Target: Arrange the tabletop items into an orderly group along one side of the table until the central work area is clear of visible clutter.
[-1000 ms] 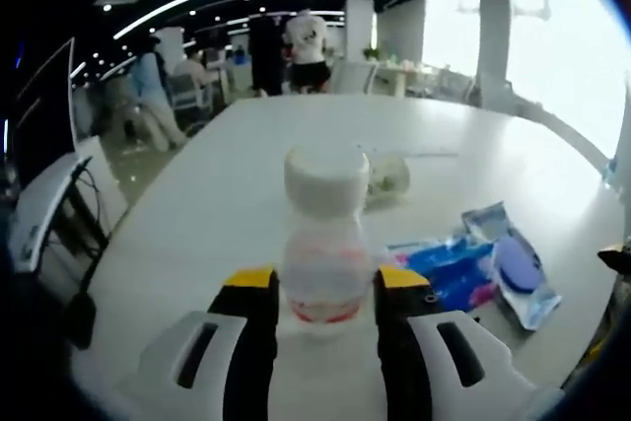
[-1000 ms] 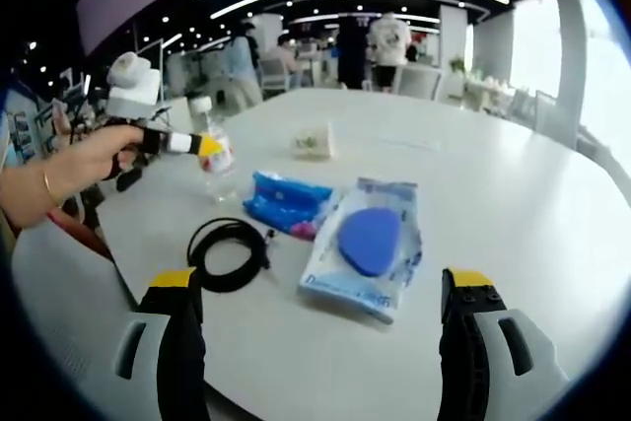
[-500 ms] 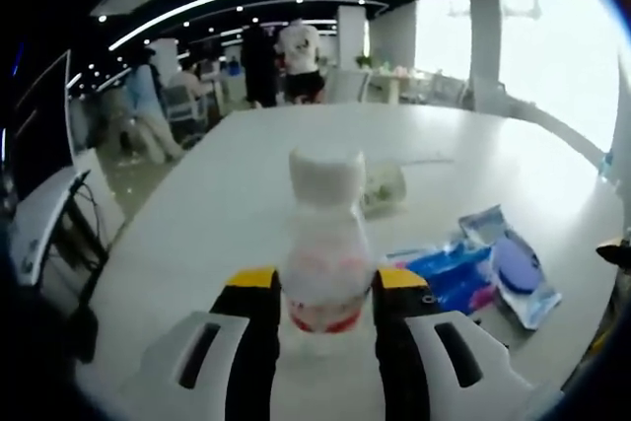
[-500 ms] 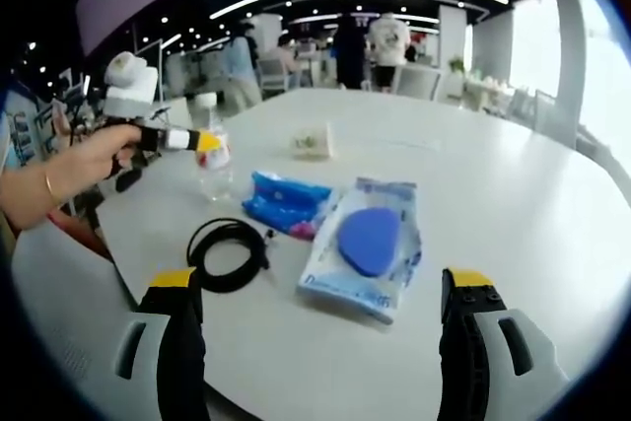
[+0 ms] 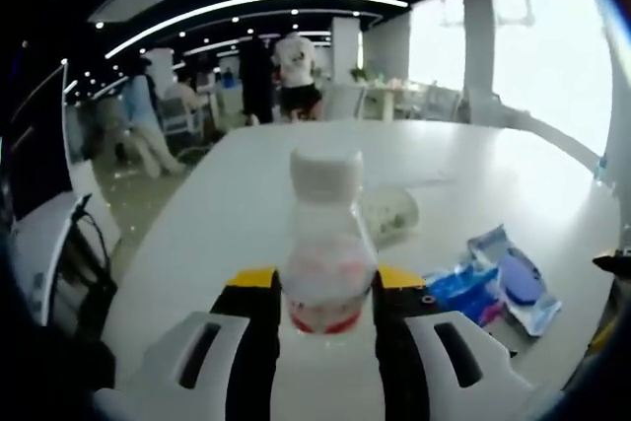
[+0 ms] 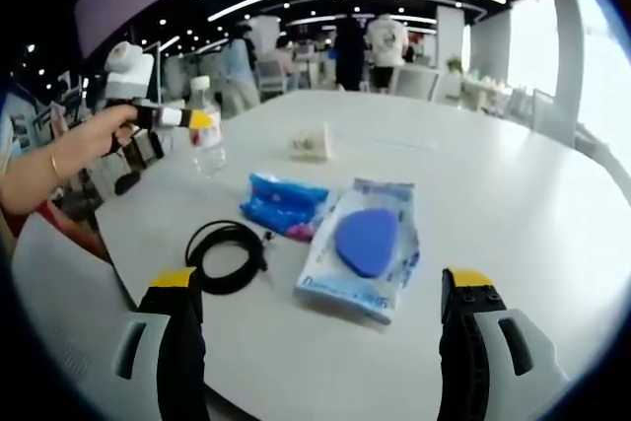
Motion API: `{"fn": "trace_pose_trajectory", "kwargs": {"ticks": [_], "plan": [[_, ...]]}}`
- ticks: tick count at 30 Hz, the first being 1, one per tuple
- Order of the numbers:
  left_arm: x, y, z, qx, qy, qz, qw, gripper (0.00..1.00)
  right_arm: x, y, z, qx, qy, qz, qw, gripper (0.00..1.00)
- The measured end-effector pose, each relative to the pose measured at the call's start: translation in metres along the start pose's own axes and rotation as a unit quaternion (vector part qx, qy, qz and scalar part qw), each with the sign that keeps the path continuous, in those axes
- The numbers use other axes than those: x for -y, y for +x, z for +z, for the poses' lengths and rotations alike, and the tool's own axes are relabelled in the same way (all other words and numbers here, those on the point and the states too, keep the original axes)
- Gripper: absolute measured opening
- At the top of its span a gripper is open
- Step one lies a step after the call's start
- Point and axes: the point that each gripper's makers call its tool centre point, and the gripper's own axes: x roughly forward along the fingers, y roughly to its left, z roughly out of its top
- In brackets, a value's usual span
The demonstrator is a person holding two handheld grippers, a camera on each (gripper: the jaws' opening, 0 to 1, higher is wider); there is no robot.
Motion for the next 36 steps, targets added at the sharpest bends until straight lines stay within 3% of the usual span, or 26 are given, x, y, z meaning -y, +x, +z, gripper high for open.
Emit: {"fn": "trace_pose_trajectory", "kwargs": {"ticks": [11,16,22,28,36], "plan": [[-0.032,0.033,0.016,0.007,0.007,-0.003,0.9999,0.34,0.004,0.001,-0.003,-0.002,0.008,-0.005,1.0,0.99],[-0.045,0.052,0.027,0.02,-0.013,-0.009,0.9997,0.34,0.0,0.002,-0.001,0.001,-0.011,-0.003,0.9999,0.99],[-0.055,0.073,0.027,0.008,-0.017,-0.002,0.9998,0.34,0.001,0.001,0.003,0.013,-0.013,-0.003,0.9998,0.99],[-0.064,0.089,0.024,0.005,-0.026,0.006,0.9996,0.34,0.003,0.002,-0.005,-0.005,-0.012,-0.009,0.9999,0.99],[-0.069,0.109,0.025,0.02,-0.016,0.017,0.9995,0.34,0.011,0.001,-0.007,-0.009,-0.004,-0.025,0.9996,0.99]]}}
